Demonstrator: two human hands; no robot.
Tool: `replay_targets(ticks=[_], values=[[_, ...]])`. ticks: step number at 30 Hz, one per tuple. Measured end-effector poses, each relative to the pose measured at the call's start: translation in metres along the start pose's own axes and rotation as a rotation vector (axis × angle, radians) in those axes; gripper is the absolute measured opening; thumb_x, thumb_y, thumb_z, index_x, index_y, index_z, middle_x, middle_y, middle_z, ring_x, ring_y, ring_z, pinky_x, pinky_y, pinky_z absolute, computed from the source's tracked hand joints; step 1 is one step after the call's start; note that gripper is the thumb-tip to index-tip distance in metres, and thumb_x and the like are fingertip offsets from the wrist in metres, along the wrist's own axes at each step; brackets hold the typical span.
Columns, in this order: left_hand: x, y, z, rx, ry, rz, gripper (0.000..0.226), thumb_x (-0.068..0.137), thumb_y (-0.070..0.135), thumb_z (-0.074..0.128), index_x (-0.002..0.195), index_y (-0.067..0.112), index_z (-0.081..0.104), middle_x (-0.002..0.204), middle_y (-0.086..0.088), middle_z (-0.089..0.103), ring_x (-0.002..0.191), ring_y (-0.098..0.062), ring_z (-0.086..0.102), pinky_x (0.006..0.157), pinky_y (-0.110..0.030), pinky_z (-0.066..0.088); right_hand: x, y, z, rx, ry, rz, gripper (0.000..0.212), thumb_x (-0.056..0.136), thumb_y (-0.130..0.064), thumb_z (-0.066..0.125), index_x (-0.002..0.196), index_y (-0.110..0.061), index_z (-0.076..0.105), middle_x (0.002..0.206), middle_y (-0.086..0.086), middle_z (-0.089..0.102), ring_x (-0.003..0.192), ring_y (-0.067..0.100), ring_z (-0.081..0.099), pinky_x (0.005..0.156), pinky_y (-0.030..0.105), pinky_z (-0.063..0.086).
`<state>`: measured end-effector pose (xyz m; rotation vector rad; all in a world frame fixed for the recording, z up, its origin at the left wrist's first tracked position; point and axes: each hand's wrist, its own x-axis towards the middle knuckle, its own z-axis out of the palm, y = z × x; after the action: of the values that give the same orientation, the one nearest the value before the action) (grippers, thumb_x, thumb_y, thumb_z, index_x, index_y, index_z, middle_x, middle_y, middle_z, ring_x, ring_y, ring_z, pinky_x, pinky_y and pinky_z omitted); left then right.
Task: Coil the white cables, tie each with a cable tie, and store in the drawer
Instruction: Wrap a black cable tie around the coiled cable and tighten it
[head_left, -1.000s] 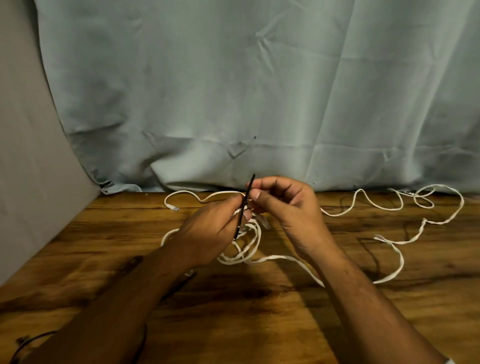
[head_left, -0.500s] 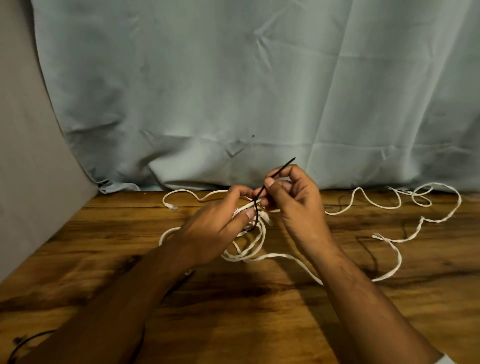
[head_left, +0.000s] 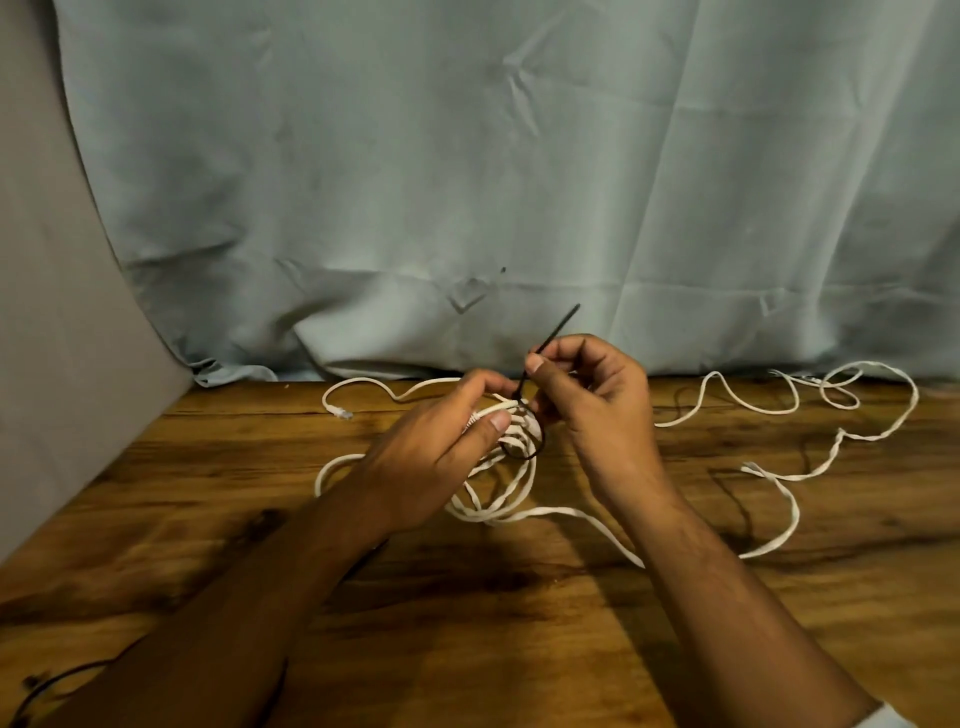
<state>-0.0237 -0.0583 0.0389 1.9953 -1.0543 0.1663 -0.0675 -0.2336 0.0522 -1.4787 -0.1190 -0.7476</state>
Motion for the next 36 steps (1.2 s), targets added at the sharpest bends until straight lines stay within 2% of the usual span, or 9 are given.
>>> replay_targets(ticks=[5,12,14,16,19,23,29,33,36], values=[[0.001,-0.003,-0.004,-0.067,0.039,-0.01,0.027,0.101,0.046,0.044,0.123,0.034,0.054,0.108,0.008,0.072,0.105,-0.01,0.067,0.092,-0.05,0.053,-0.001,0.004,0.001,-0.021,-0.13,0.039,0.009,0.088,0.002,0.076,0.096,-0.004,0.076,0.095,0.018,0.078,0.084,0.022,0.071,0.08,0.037,0.059],[0.002,-0.007,-0.003,-0.125,-0.018,-0.037,0.023,0.101,0.046,0.044,0.119,0.039,0.057,0.099,0.0,0.071,0.094,-0.022,0.069,0.086,-0.057,0.055,0.0,0.005,-0.003,-0.1,-0.091,-0.043,0.004,0.094,-0.002,0.071,0.093,0.001,0.07,0.086,0.024,0.072,0.074,0.024,0.065,0.07,0.037,0.054],[0.001,-0.006,-0.002,-0.128,-0.07,-0.033,0.024,0.101,0.045,0.045,0.119,0.038,0.057,0.097,-0.005,0.07,0.088,-0.027,0.067,0.08,-0.057,0.055,0.004,0.006,-0.004,-0.078,-0.039,-0.034,0.004,0.097,-0.001,0.066,0.096,0.003,0.065,0.081,0.017,0.073,0.068,0.019,0.064,0.064,0.031,0.054],[0.002,-0.008,0.0,-0.136,-0.108,-0.018,0.02,0.104,0.041,0.046,0.119,0.038,0.059,0.091,0.006,0.07,0.081,-0.017,0.066,0.072,-0.045,0.055,0.008,0.005,-0.008,-0.017,0.039,0.001,0.001,0.099,-0.001,0.062,0.099,-0.001,0.063,0.077,0.007,0.073,0.059,0.014,0.061,0.057,0.027,0.052],[0.002,-0.007,0.003,-0.198,-0.114,-0.02,0.019,0.108,0.028,0.046,0.119,0.028,0.061,0.076,0.02,0.063,0.067,0.002,0.057,0.063,-0.013,0.045,0.009,0.005,-0.012,0.082,0.073,0.077,0.002,0.101,-0.006,0.063,0.102,-0.007,0.064,0.076,0.004,0.072,0.057,0.013,0.06,0.054,0.027,0.051],[0.002,-0.009,0.001,-0.292,-0.092,-0.027,0.016,0.108,0.028,0.046,0.115,0.023,0.06,0.074,-0.003,0.055,0.062,-0.012,0.05,0.057,-0.028,0.043,0.0,0.007,-0.004,0.124,-0.127,0.178,0.013,0.096,-0.011,0.07,0.105,-0.003,0.073,0.085,0.012,0.073,0.071,0.018,0.066,0.065,0.027,0.057],[0.002,-0.014,0.0,-0.424,-0.06,-0.066,0.028,0.1,0.037,0.047,0.113,0.015,0.058,0.067,0.006,0.042,0.059,-0.007,0.041,0.053,-0.029,0.036,0.003,0.009,-0.01,0.059,-0.266,0.141,0.01,0.088,0.003,0.073,0.098,-0.001,0.076,0.094,0.014,0.079,0.088,0.02,0.074,0.079,0.028,0.059],[0.004,-0.016,0.0,-0.449,-0.073,-0.086,0.025,0.1,0.039,0.048,0.111,0.019,0.058,0.069,0.004,0.04,0.06,-0.009,0.04,0.053,-0.029,0.035,0.001,0.01,-0.007,-0.076,-0.249,0.028,0.011,0.089,0.002,0.075,0.099,0.006,0.075,0.094,0.014,0.079,0.083,0.016,0.073,0.071,0.023,0.056],[0.004,-0.012,0.002,-0.435,-0.101,-0.071,0.022,0.101,0.037,0.047,0.11,0.021,0.058,0.066,0.009,0.043,0.059,-0.009,0.041,0.052,-0.026,0.036,0.003,0.009,-0.004,-0.096,-0.16,-0.014,0.01,0.091,0.001,0.073,0.099,0.007,0.073,0.086,0.017,0.075,0.075,0.022,0.068,0.067,0.029,0.057]])
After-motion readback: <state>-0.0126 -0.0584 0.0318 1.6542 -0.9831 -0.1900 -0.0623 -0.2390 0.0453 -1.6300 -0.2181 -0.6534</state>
